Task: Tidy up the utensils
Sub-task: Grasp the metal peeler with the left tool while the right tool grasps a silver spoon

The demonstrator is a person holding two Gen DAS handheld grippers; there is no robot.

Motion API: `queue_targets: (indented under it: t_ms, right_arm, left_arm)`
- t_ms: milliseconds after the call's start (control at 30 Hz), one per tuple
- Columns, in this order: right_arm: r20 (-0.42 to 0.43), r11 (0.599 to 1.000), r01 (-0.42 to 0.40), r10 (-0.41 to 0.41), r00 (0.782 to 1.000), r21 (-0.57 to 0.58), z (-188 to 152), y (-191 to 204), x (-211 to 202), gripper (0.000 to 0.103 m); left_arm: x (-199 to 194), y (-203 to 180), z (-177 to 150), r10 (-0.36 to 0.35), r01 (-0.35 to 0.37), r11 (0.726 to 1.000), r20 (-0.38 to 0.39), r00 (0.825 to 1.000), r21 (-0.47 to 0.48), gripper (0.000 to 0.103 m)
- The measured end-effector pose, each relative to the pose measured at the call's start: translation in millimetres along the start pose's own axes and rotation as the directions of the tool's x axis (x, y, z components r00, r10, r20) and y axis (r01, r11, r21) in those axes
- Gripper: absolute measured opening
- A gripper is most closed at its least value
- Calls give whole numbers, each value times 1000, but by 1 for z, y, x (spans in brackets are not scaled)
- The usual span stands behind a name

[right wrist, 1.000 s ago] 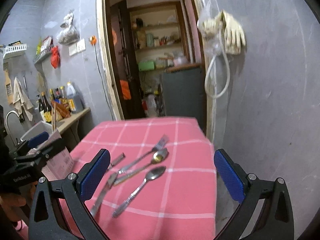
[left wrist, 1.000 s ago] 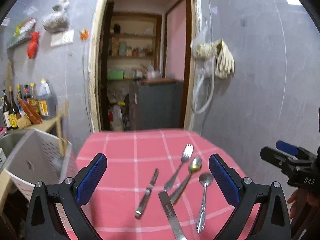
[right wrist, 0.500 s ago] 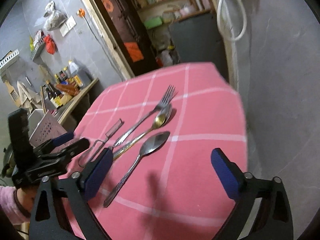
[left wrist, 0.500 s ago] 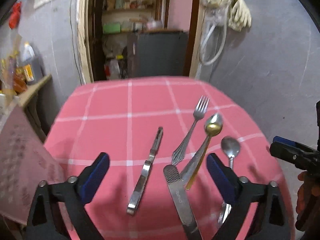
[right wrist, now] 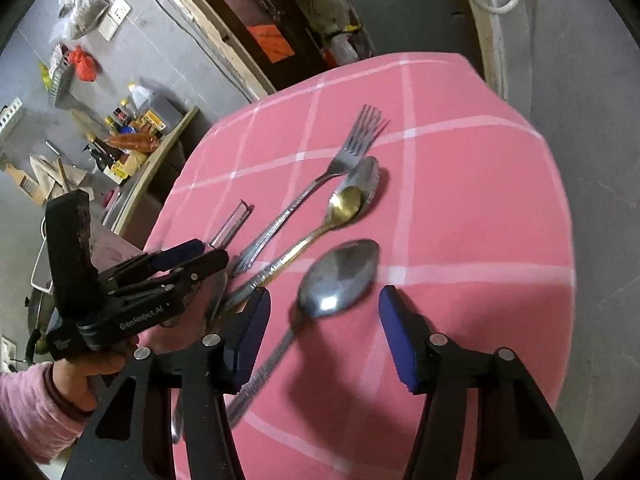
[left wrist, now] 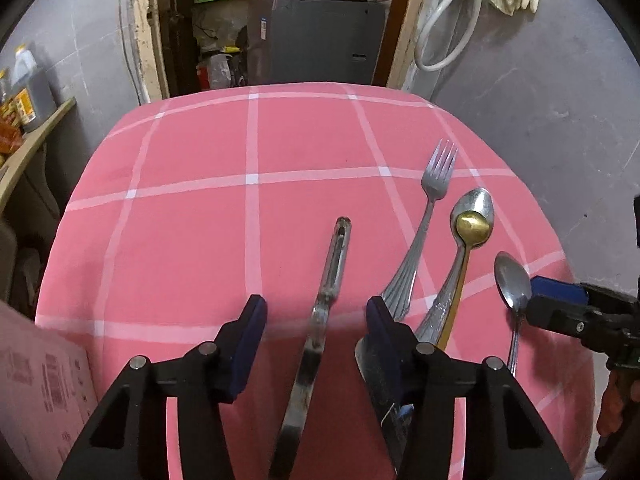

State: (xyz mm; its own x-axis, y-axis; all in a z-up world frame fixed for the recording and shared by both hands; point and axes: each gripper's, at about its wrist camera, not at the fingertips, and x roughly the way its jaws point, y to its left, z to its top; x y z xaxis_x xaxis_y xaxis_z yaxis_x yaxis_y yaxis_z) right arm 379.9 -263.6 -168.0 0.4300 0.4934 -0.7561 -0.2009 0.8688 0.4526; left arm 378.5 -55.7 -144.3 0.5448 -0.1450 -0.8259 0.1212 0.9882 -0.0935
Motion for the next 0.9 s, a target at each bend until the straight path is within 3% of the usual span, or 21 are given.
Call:
queue_targets:
  t_ms: [167, 400, 567, 667, 900]
  right_arm:
    - [-7, 997, -26, 27, 1000, 78, 6, -3, 11, 26]
    - [-63, 978, -75, 89, 994, 195, 12, -16, 25, 22]
    - [-81, 969, -91, 112, 990, 231, 9, -16, 31, 14]
    - [-62, 943, -152, 177, 982, 296, 2, -20, 31, 10]
    - [0, 900, -230, 247, 969, 369, -22, -16, 18, 5]
  left_arm:
    - [3, 3, 9, 18, -18, 1000, -13, 1000, 11, 33]
    - [7, 4, 22, -9, 9, 1000, -47, 999, 5, 10]
    - [9, 5, 27, -29, 28, 999, -62, 998, -15, 10]
    - [4, 4, 21, -52, 50, 998, -56, 997, -42, 10]
    - [-28, 0, 7, -116, 115, 991, -3, 993, -71, 9]
